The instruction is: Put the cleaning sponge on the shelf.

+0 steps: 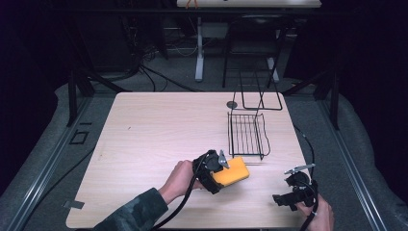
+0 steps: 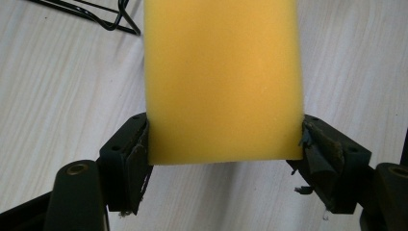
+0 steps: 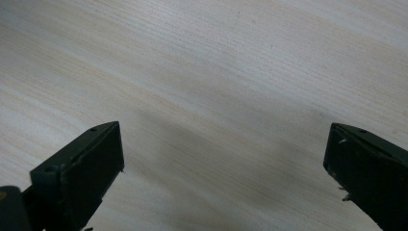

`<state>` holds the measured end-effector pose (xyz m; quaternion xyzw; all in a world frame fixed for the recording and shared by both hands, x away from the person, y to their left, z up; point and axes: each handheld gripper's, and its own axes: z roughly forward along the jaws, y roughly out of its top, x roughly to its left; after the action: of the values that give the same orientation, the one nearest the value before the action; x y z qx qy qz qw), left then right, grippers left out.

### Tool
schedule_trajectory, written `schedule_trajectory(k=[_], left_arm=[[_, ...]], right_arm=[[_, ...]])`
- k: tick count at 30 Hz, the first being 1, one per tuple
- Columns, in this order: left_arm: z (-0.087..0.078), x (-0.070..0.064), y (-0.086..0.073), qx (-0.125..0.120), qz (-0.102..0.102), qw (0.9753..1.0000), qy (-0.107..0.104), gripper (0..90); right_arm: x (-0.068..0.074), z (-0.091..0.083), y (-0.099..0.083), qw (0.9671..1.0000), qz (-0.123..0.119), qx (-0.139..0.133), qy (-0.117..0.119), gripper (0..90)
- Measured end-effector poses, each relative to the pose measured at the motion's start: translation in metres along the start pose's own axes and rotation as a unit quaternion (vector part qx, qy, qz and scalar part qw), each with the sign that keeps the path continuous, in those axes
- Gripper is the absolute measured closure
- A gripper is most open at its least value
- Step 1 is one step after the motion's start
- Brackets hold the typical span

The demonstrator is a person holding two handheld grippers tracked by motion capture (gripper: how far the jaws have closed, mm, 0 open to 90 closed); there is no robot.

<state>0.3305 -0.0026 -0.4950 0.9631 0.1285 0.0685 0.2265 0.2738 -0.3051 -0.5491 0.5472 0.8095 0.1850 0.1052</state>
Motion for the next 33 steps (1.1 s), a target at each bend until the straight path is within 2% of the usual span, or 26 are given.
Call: schedule_trajectory(k=[5, 12, 15, 19, 27, 33], left_arm=[[-0.004, 0.006, 0.002, -0.004, 0.001, 1.0000, 0.001, 26.5], [-0.012, 0.015, 0.009, -0.006, 0.015, 0.9999, 0.003, 26.2], [-0.015, 0.020, 0.014, -0.010, 0.031, 0.9995, 0.004, 26.3], [-0.019, 0.027, 0.020, -0.016, 0.041, 0.9990, 0.003, 26.3], [-0.023, 0.043, 0.031, -0.028, 0.047, 0.9984, 0.011, 26.4], [-0.022, 0.056, 0.039, -0.047, 0.053, 0.9973, 0.020, 26.5]], right_arm=[[0.000, 0.000, 0.000, 1.0000, -0.001, 0.000, 0.000, 0.0], [0.000, 0.000, 0.000, 1.0000, -0.001, 0.000, 0.002, 0.0], [0.000, 0.000, 0.000, 1.0000, 0.000, 0.000, 0.002, 0.0], [0.000, 0.000, 0.000, 1.0000, 0.000, 0.000, 0.003, 0.0], [0.000, 0.001, 0.000, 1.0000, -0.002, 0.001, 0.003, 0.0], [0.000, 0.001, 0.000, 1.0000, -0.009, 0.004, -0.001, 0.0]])
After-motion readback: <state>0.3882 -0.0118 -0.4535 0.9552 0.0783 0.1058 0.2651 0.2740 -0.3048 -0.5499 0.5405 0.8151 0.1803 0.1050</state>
